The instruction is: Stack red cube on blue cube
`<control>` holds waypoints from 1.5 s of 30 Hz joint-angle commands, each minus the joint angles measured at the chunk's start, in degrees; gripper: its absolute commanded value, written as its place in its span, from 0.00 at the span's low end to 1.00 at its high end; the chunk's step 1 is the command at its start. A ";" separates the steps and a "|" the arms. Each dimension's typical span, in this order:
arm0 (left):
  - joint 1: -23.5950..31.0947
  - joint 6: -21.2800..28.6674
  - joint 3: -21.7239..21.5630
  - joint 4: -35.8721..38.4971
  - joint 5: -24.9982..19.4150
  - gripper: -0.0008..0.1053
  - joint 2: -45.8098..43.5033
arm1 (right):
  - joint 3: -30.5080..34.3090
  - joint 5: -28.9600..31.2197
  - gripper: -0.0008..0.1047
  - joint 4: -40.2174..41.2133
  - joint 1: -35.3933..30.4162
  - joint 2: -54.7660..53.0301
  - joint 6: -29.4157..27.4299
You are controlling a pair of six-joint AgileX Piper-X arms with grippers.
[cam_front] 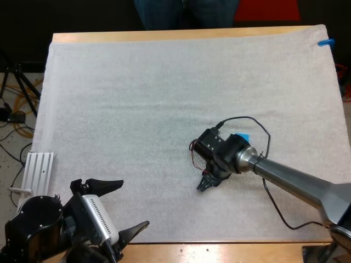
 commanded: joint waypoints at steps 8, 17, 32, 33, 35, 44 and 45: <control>-0.15 0.30 -0.55 0.38 0.34 0.83 0.04 | -4.33 5.45 0.22 3.04 -0.29 -7.96 0.31; -0.15 0.30 -0.55 0.38 0.34 0.83 0.04 | -7.58 5.87 0.22 5.70 -9.59 -8.50 0.31; -0.15 0.30 -0.55 0.38 0.34 0.83 0.04 | -10.42 2.84 0.22 9.96 -20.08 -1.60 -0.17; -0.15 0.30 -0.55 0.38 0.34 0.83 0.04 | -10.80 1.89 0.22 9.95 -20.08 -1.03 0.06; -0.15 0.30 -0.55 0.38 0.34 0.83 0.04 | -11.35 0.94 0.22 9.96 -20.08 -0.10 0.39; -0.15 0.30 -0.55 0.38 0.34 0.83 0.04 | -11.59 -1.86 0.22 10.06 -20.08 2.03 0.70; -0.15 0.30 -0.55 0.38 0.34 0.83 0.04 | -11.59 -2.50 0.22 9.95 -20.08 2.33 0.70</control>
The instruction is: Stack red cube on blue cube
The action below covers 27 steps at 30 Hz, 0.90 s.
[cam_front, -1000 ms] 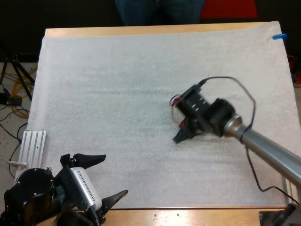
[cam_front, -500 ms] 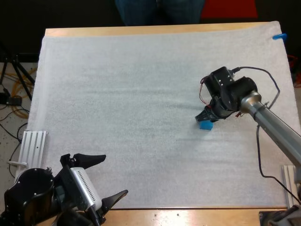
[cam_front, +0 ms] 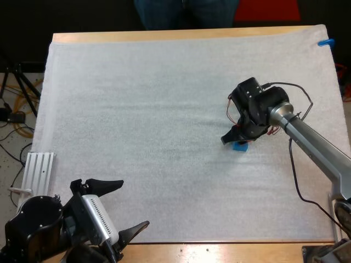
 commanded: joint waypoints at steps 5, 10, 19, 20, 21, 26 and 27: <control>-0.15 0.30 -0.55 0.38 0.34 0.83 0.04 | -0.49 -0.93 0.22 -0.47 -0.09 1.01 0.18; -0.15 0.30 -0.55 0.38 0.34 0.83 0.04 | -0.49 -0.93 0.22 -0.62 0.03 1.34 0.71; -0.15 0.30 -0.55 0.38 0.34 0.83 0.04 | -0.49 -1.38 0.59 -1.19 0.03 1.34 1.08; -0.15 0.30 -0.55 0.38 0.34 0.83 0.04 | -0.49 -1.38 0.61 -1.19 0.03 1.34 1.08; -0.15 0.30 -0.55 0.38 0.34 0.83 0.04 | -0.49 -1.38 0.66 -1.19 0.03 1.34 1.08; -0.15 0.30 -0.55 0.38 0.34 0.83 0.04 | -0.49 -1.38 0.68 -1.19 0.03 0.53 1.08; -0.15 0.30 -0.55 0.38 0.34 0.83 0.04 | -0.49 -1.38 0.68 -1.19 0.03 -0.18 1.08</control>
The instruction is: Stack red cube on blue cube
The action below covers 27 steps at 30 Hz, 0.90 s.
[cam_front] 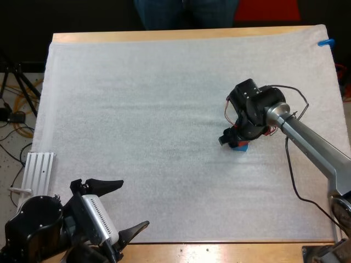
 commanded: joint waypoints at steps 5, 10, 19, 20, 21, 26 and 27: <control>-0.15 -1.95 -0.55 0.04 0.34 0.83 0.04 | -0.49 0.32 0.68 -1.52 0.03 -5.34 -0.20; -0.15 -3.93 -0.55 -2.79 0.34 0.83 0.04 | -0.49 0.98 0.68 -3.22 0.03 -10.47 -0.23; -0.15 -5.58 -0.55 -12.14 -2.80 0.83 4.78 | -0.49 1.27 0.68 -4.76 -2.71 -14.62 -0.50; -0.15 -5.62 -0.55 -12.79 -4.10 0.83 5.41 | -0.49 1.27 0.68 -4.85 -3.11 -14.61 -0.50; -0.15 -5.60 -0.55 -14.31 -6.94 0.83 7.31 | -0.55 1.11 0.68 -4.86 -4.41 -14.61 -0.50; 1.60 -5.84 -0.55 -21.98 -11.98 0.83 14.26 | -0.55 -0.03 0.68 -5.07 -10.20 -15.24 -0.65; 3.28 -6.46 -0.55 -24.74 -11.25 0.83 15.35 | -0.55 -0.03 0.68 -5.14 -11.75 -15.82 -0.65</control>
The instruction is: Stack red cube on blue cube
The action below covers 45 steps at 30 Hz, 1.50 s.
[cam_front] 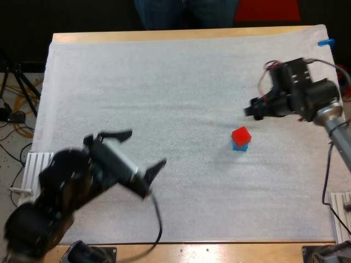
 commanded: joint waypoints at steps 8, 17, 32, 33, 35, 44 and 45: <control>17.89 -1.67 -1.66 -8.15 5.84 0.83 2.65 | -0.55 -1.77 0.68 -1.17 -11.61 -6.84 -2.69; 38.33 -0.35 -3.56 -3.65 8.34 0.83 2.21 | -0.55 -1.89 0.68 -1.09 -19.13 -17.16 -3.78; 31.73 2.76 -3.55 5.08 5.52 0.83 -7.89 | -0.19 0.90 0.68 0.98 -12.31 -39.88 -5.24; 31.08 2.76 -3.55 6.09 4.80 0.83 -8.82 | 0.11 2.15 0.68 1.49 -11.18 -41.04 -5.13; 30.46 3.24 -3.55 7.25 3.34 0.83 -10.54 | 1.46 3.45 0.68 1.89 -9.52 -43.98 -4.73; 30.37 5.11 -3.55 11.79 -0.21 0.83 -21.42 | 14.61 9.31 0.68 2.38 -6.02 -60.84 1.35; 30.37 5.32 -3.55 12.56 -1.37 0.83 -23.03 | 15.95 9.49 0.68 3.06 -6.02 -63.11 1.65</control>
